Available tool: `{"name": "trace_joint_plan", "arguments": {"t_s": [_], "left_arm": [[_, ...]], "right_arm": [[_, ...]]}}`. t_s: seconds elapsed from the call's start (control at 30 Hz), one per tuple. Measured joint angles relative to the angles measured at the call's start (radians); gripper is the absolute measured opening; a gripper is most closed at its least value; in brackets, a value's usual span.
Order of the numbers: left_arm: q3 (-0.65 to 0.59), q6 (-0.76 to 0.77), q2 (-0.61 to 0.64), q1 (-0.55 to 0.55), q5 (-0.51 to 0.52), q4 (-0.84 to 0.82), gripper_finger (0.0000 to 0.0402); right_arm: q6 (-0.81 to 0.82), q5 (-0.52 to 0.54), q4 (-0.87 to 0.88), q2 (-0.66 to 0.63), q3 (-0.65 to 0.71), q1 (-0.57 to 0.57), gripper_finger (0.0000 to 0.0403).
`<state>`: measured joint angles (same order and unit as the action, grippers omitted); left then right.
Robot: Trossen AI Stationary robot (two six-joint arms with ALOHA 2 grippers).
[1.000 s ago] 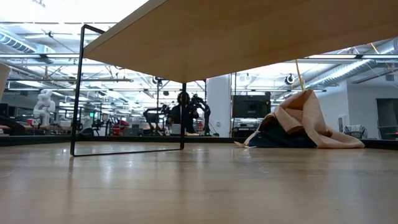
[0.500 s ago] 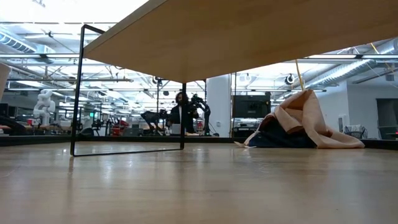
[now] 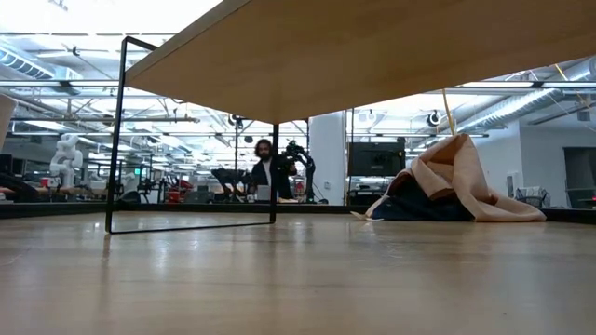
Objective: Stack small to large cups/mugs on shelf
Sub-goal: Put the brown wooden mug on the shelf
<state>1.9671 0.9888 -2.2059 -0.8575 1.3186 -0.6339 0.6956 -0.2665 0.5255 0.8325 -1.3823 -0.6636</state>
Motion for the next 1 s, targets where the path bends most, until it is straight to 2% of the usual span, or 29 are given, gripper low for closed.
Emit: {"name": "trace_joint_plan", "arguments": {"t_s": [0.7, 0.87, 1.0], "left_arm": [[0.000, -0.040, 0.000, 0.021, -0.057, -0.018, 0.0092], [0.000, 0.018, 0.000, 0.022, -0.068, -0.018, 0.0126], [0.000, 0.035, 0.000, 0.034, -0.101, -0.018, 0.0137]], "right_arm": [[0.000, -0.002, 0.002, -0.040, 0.000, 0.000, 0.0212], [0.001, -0.021, 0.002, -0.041, 0.000, 0.000, 0.0212], [0.012, -0.026, 0.002, -0.041, 0.000, 0.001, 0.0212]]}}
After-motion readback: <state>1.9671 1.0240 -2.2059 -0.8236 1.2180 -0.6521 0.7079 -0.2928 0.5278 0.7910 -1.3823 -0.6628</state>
